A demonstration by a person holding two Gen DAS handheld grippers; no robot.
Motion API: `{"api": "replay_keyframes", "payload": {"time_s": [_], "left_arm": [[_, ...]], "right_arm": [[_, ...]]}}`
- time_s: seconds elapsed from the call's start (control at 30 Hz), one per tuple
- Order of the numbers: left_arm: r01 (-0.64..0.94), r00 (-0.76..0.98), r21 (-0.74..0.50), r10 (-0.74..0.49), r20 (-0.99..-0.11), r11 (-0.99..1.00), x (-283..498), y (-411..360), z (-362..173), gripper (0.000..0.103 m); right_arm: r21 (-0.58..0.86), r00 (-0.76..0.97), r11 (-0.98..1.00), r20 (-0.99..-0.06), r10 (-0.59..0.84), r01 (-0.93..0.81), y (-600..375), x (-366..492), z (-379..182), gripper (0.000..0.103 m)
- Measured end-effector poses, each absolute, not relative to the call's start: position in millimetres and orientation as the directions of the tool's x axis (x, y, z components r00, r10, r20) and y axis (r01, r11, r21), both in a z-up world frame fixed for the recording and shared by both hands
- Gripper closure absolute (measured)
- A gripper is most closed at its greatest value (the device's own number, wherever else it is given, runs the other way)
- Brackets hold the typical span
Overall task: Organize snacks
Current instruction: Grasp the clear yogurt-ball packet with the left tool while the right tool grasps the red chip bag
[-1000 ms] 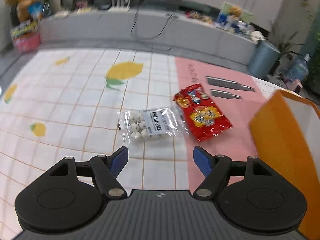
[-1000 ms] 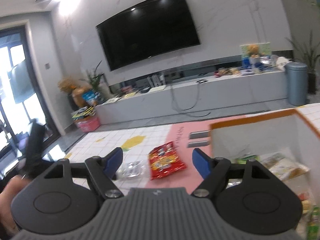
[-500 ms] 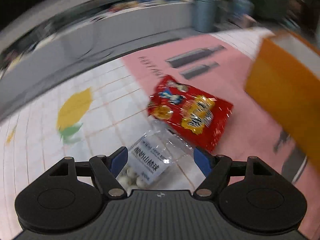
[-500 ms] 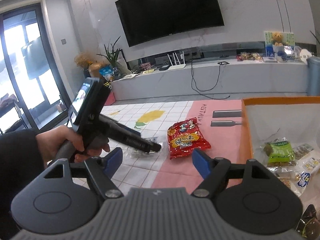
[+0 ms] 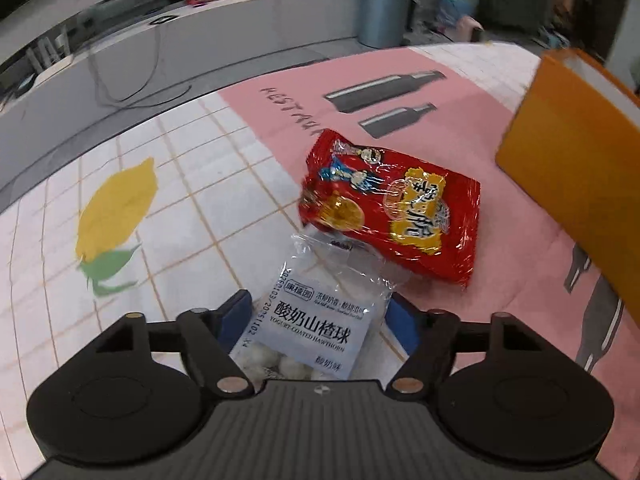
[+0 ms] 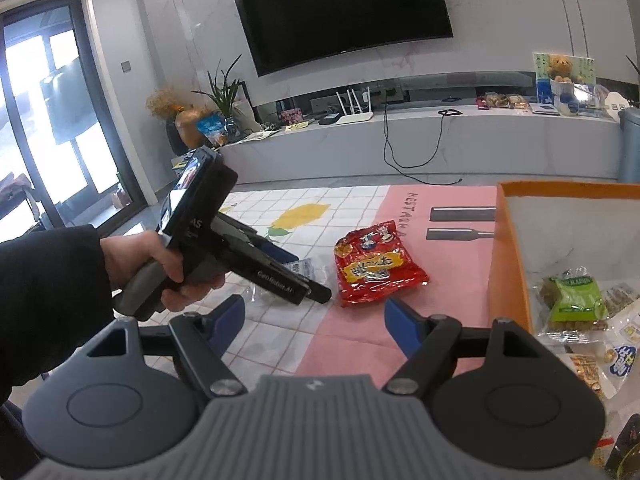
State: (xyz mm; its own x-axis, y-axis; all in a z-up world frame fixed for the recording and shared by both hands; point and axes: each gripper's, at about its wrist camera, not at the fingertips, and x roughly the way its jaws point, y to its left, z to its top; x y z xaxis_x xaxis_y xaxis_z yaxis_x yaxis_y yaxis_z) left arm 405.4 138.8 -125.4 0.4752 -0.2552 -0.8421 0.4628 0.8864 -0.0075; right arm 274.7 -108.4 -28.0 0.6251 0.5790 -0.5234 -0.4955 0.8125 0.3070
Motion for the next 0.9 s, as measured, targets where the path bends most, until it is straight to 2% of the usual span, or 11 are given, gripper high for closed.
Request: {"api": "replay_keyframes", "payload": {"time_s": [0.23,0.4,0.57,0.77,0.9], "left_arm": [[0.287,0.455,0.013,-0.124,-0.882,0.958,372.7,132.7,-119.3,0.025],[0.166,0.444,-0.022,-0.094,-0.891,0.986,323.1,141.1,-115.9,0.025],[0.036,0.472,-0.119,-0.122,-0.873,0.992,282.8,158.7,-111.7,0.026],[-0.041,0.497,-0.159,-0.118,-0.86,0.986,260.9,171.3,-110.6,0.026],[-0.076,0.497,-0.187,-0.125,-0.859,0.979,264.6,179.8,-110.3,0.026]], "right_arm": [[0.324,0.631,0.812,-0.512,0.583,-0.486,-105.7,274.9,-26.8,0.027],[0.284,0.658,0.822,-0.497,0.566,-0.493,-105.4,264.1,-20.5,0.027],[0.233,0.684,0.843,-0.5,0.531,-0.485,-101.9,250.7,-18.5,0.027],[0.191,0.744,0.891,-0.495,0.449,-0.411,-81.5,245.6,-21.5,0.004],[0.162,0.813,0.906,-0.401,0.423,-0.391,-56.0,262.7,-28.1,0.003]]}}
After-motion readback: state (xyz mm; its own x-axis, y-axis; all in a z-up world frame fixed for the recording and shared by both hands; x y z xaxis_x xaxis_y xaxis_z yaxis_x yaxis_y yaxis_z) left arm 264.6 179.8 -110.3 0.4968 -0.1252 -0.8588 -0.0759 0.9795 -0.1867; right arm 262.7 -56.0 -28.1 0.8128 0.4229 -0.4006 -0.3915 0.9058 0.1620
